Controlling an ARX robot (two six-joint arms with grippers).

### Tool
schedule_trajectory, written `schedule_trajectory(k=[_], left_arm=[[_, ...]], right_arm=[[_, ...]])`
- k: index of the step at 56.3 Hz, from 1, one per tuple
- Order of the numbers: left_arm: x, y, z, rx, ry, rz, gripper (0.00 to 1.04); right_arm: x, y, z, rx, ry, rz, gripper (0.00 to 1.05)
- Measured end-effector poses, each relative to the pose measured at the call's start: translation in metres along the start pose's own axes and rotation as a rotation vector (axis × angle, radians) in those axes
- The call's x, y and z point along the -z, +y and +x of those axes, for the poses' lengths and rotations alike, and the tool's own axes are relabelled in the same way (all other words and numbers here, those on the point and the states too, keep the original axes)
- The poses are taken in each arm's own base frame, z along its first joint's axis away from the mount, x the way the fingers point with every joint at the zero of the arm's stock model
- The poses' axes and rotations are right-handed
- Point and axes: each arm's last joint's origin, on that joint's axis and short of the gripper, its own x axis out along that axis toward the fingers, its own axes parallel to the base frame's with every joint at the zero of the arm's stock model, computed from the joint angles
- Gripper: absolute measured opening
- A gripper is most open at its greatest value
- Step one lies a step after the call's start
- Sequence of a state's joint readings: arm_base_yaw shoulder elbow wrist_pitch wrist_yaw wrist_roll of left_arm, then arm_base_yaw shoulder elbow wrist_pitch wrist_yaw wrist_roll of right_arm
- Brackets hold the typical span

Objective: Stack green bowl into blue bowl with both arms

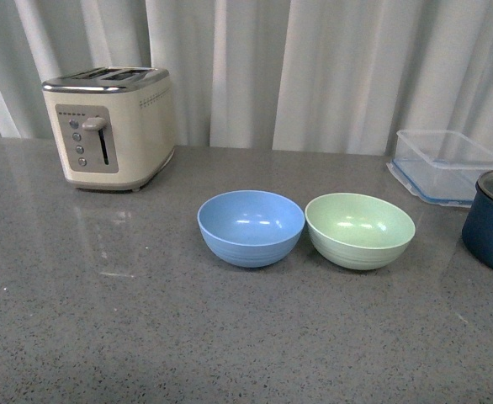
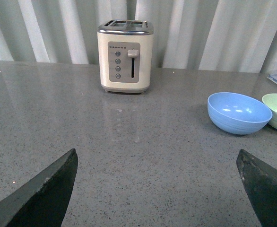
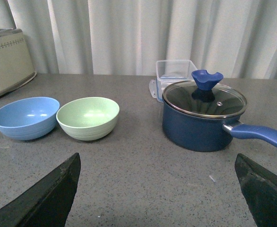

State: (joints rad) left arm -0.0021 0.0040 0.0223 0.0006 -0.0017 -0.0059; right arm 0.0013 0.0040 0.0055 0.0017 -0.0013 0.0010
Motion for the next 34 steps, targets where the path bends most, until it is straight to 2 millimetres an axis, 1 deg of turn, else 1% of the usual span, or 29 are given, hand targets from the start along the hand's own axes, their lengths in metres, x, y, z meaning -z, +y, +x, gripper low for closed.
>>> schedule_trajectory(k=[3,21,23,26,28,32,34], left_arm=[[0.0,0.0,0.0,0.0,0.0,0.0,0.97],[0.0,0.0,0.0,0.0,0.0,0.0,0.98],[0.0,0.0,0.0,0.0,0.0,0.0,0.98],[0.0,0.0,0.0,0.0,0.0,0.0,0.98],[0.0,0.0,0.0,0.002,0.0,0.001,0.98],[0.0,0.0,0.0,0.001,0.0,0.001,0.98],[0.0,0.0,0.0,0.0,0.0,0.001,0.98]], right_arm=[[0.0,0.0,0.0,0.0,0.0,0.0,0.95],[0.0,0.0,0.0,-0.003,0.002,0.0,0.95],[0.001,0.0,0.0,-0.027,0.042,0.006,0.95],[0.001,0.001,0.0,-0.118,0.167,0.03,0.95],[0.0,0.002,0.0,-0.137,0.205,0.044,0.95],[-0.004,0.003,0.002,-0.159,0.235,0.065,0.95],[-0.01,0.003,0.003,-0.173,0.243,0.089,0.95]])
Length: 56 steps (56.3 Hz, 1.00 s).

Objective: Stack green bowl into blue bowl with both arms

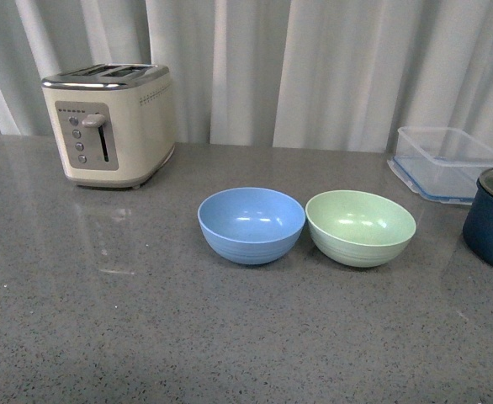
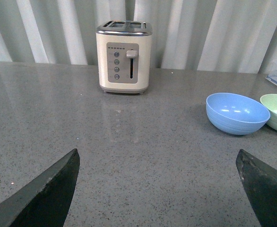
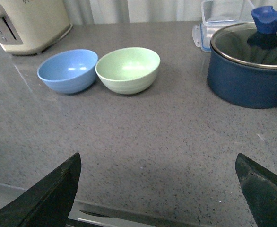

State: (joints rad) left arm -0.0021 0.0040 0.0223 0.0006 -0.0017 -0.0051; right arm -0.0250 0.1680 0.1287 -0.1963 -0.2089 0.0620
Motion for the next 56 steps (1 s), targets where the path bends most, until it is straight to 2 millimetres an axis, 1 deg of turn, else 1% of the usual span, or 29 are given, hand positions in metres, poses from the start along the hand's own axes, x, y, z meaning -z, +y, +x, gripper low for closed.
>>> schedule_trajectory(k=[5,10,13,20,25,32,36,38,41,49,56], left_arm=[[0.0,0.0,0.0,0.0,0.0,0.0,0.98],[0.0,0.0,0.0,0.0,0.0,0.0,0.98],[0.0,0.0,0.0,0.001,0.0,0.0,0.98],[0.0,0.0,0.0,0.0,0.0,0.0,0.98],[0.0,0.0,0.0,0.001,0.0,0.0,0.98],[0.0,0.0,0.0,0.001,0.0,0.0,0.98],[0.0,0.0,0.0,0.0,0.0,0.0,0.98],[0.0,0.0,0.0,0.0,0.0,0.0,0.98],[0.0,0.0,0.0,0.0,0.0,0.0,0.98],[0.0,0.0,0.0,0.001,0.0,0.0,0.98],[0.0,0.0,0.0,0.0,0.0,0.0,0.98]], right_arm=[[-0.02,0.005,0.0,-0.014,0.007,0.019,0.95],[-0.04,0.012,0.004,-0.078,0.006,0.037,0.95],[-0.054,0.018,0.012,-0.102,0.008,0.031,0.95],[-0.078,0.027,0.032,-0.144,0.024,0.027,0.95],[-0.094,0.033,0.055,-0.159,0.076,0.016,0.95],[-0.11,0.039,0.087,-0.18,0.155,0.02,0.95],[-0.125,0.043,0.116,-0.177,0.204,0.028,0.95],[-0.13,0.044,0.127,-0.163,0.225,0.028,0.95],[-0.136,0.045,0.15,-0.134,0.277,0.028,0.95],[-0.134,0.046,0.192,-0.076,0.384,0.024,0.95],[-0.129,0.044,0.221,-0.039,0.447,0.019,0.95]])
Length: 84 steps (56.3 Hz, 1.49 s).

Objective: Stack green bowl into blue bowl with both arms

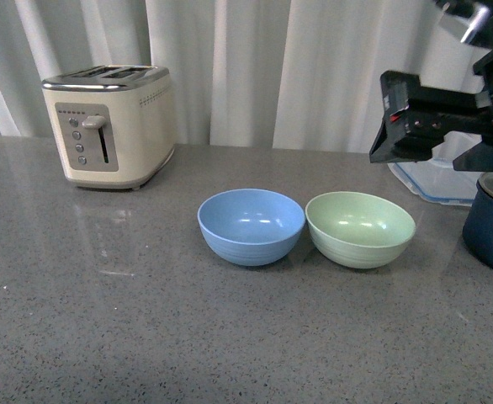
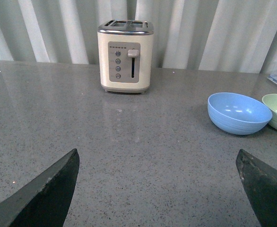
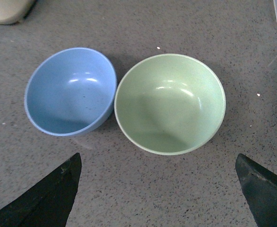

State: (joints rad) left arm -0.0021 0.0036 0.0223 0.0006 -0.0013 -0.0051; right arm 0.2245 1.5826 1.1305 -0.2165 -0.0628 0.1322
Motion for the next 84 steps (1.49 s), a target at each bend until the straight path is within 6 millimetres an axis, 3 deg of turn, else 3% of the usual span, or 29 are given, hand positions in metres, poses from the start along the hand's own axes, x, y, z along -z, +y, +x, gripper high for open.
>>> schedule_trajectory(k=[10,25,56,84], left_arm=[[0.0,0.0,0.0,0.0,0.0,0.0,0.98],[0.0,0.0,0.0,0.0,0.0,0.0,0.98],[0.0,0.0,0.0,0.0,0.0,0.0,0.98],[0.0,0.0,0.0,0.0,0.0,0.0,0.98]], right_arm=[[-0.009,-0.009,0.039,0.056,0.056,0.013,0.95],[-0.005,-0.028,0.085,0.159,0.143,0.05,0.95],[-0.007,-0.059,0.137,0.265,0.22,0.098,0.95],[-0.003,-0.063,0.146,0.279,0.229,0.097,0.26]])
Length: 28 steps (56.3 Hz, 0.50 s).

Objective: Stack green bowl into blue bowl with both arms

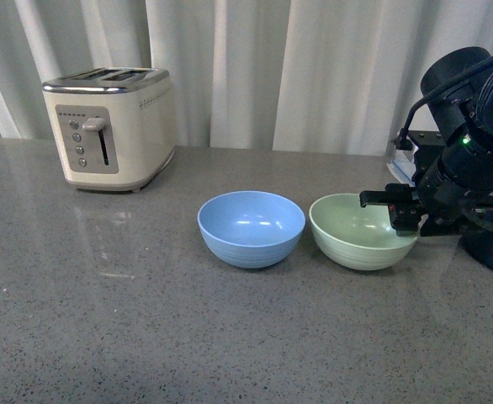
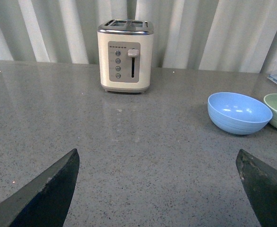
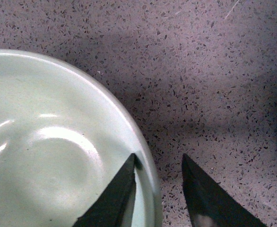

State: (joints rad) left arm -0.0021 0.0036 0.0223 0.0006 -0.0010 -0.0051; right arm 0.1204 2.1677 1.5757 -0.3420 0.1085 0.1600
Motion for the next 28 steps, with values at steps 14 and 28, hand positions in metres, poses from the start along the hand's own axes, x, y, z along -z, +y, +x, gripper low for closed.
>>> schedule_trajectory(k=[14,28], left_arm=[[0.0,0.0,0.0,0.0,0.0,0.0,0.98],[0.0,0.0,0.0,0.0,0.0,0.0,0.98]], right_arm=[[-0.006,0.0,-0.01,-0.016,-0.045,-0.001,0.01],[-0.006,0.002,-0.038,-0.036,-0.091,-0.049,0.01]])
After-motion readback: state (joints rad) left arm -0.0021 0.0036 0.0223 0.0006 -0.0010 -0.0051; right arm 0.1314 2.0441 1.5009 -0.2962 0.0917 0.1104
